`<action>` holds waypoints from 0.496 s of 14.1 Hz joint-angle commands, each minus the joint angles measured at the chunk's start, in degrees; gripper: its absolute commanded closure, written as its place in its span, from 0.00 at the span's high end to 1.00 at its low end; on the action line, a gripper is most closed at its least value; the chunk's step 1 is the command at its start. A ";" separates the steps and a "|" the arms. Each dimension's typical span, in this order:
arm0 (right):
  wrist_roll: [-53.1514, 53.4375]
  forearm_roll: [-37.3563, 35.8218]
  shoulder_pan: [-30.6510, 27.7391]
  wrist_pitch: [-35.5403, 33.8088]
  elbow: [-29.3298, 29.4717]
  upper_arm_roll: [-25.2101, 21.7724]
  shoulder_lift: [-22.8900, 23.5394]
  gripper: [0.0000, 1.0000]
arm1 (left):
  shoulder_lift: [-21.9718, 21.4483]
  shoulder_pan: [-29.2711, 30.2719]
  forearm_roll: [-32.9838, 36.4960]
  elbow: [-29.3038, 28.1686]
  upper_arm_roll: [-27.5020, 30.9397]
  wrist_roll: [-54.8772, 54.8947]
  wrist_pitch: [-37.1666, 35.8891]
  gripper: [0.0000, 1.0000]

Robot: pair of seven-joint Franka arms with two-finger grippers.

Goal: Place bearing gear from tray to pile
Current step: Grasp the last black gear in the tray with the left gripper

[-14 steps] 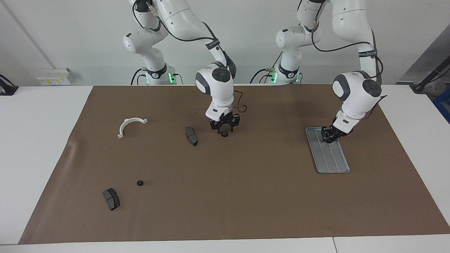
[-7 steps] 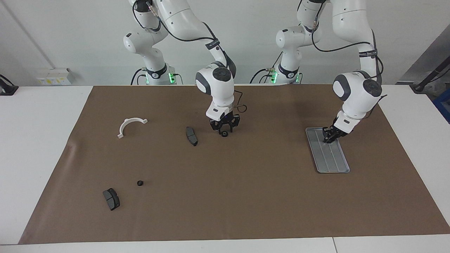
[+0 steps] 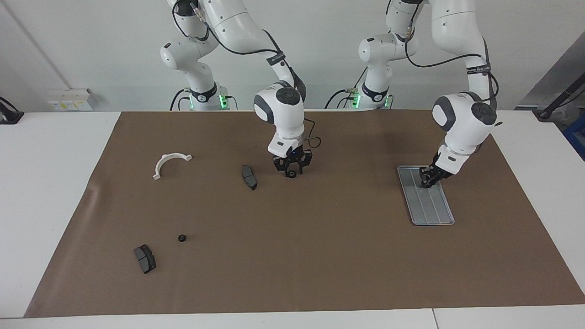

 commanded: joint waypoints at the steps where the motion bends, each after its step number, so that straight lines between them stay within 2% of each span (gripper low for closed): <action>1: 1.81 -1.24 -0.38 0.60 0.12 0.00 0.41 0.14 | 1.36 -4.44 -0.17 6.75 0.46 -7.75 -6.20 0.23; 2: 1.81 -1.24 -0.38 0.60 0.20 0.00 0.41 0.00 | 1.53 -6.02 -0.17 8.60 0.46 -11.18 -8.31 0.23; 7: 1.72 -1.24 -1.95 -1.23 0.73 -0.44 -1.08 0.00 | 1.09 -15.25 -0.16 9.24 0.46 -29.28 -10.27 0.23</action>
